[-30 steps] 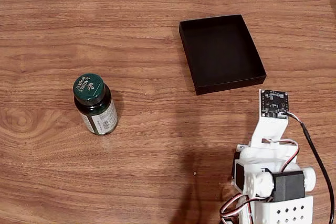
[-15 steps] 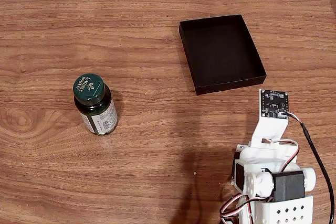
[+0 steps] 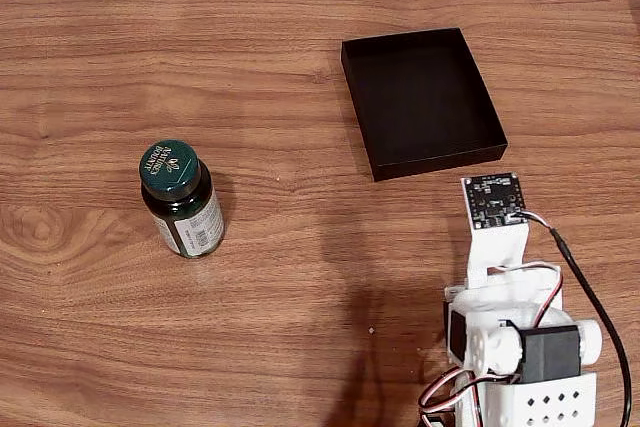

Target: Pick up the pill bottle and place it in the black box.

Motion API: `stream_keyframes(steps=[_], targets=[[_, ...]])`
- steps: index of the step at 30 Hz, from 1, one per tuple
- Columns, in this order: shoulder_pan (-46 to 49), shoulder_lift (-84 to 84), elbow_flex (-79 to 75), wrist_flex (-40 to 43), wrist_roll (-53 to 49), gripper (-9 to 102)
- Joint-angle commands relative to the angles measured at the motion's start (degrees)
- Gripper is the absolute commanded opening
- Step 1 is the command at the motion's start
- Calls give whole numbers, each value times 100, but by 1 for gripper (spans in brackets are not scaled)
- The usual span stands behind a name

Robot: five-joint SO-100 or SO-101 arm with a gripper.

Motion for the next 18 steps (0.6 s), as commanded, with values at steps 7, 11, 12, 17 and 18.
stream_keyframes(steps=[7,11,12,17,18], targets=[[-439,-290,-79,-1433,633,16],[-580,-914,-79,-2312,976,17],[-668,-1072,-79,-2584,932,17],[-1239,-1846,-79,-4113,123,21],[-1362,-1960,-79,-4298,123,23]])
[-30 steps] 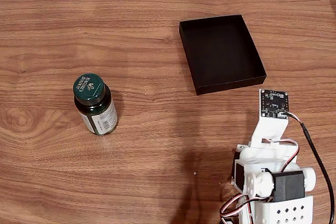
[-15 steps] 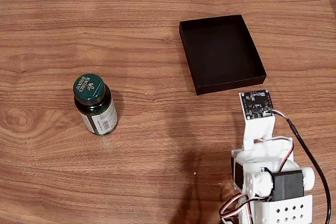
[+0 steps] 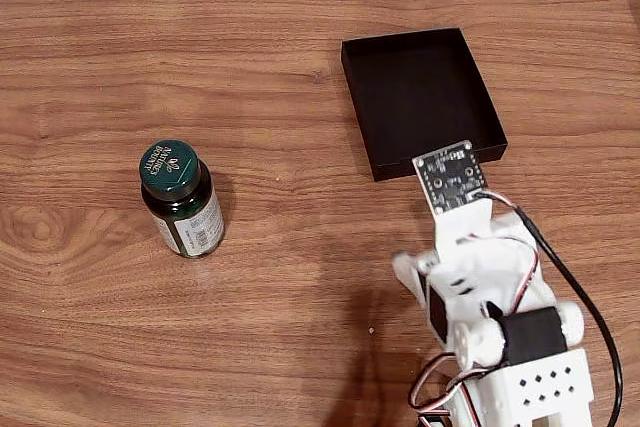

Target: Pick up the pill bottle and place it in the black box.

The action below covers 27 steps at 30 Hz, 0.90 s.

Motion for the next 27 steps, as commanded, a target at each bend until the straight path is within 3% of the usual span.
stream_keyframes(steps=[1,9,19,27], targets=[[-492,-510,-88,-1116,-193,26],[-1266,-1582,-105,-2531,176,41],[-2373,-2452,-158,-3639,-237,42],[-2918,-3779,-211,-5713,-580,44]])
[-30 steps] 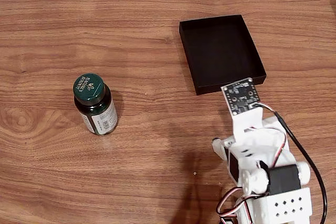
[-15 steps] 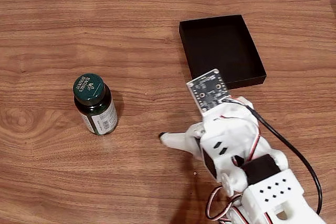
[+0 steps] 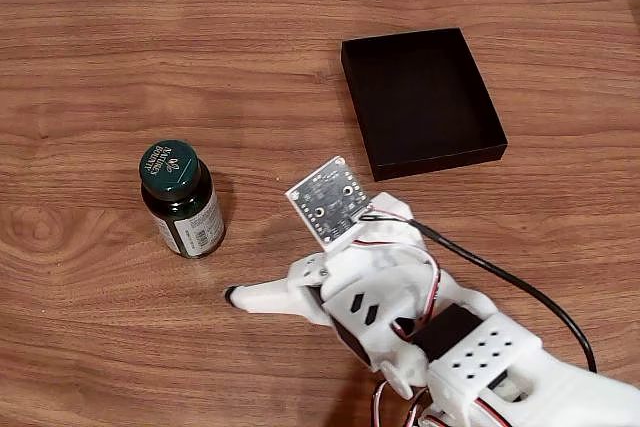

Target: Pick up the pill bottle and place it in the black box.

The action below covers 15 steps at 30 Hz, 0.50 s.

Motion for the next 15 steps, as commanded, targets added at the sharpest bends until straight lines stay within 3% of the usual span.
stream_keyframes(steps=[1,15], targets=[[-211,-756,-272,-1222,-53,44],[-202,-3850,-2083,-2698,-246,44]])
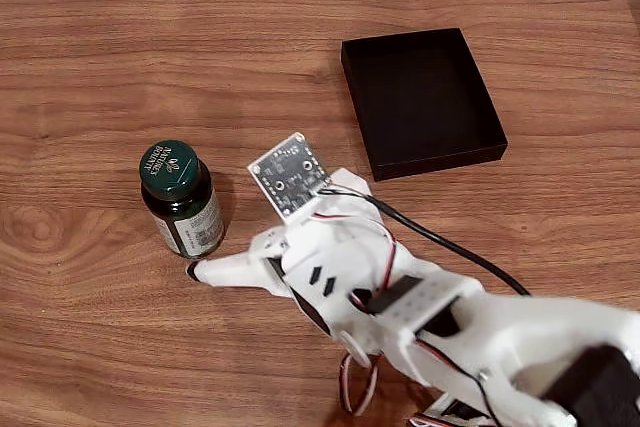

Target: Pick up the pill bottle and place it in the black box.

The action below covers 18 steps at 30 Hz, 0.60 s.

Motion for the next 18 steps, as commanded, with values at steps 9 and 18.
stream_keyframes(steps=[9,18], targets=[[-105,-2224,-1688,-1564,-158,42],[-360,-3349,-2505,-2065,-299,40]])
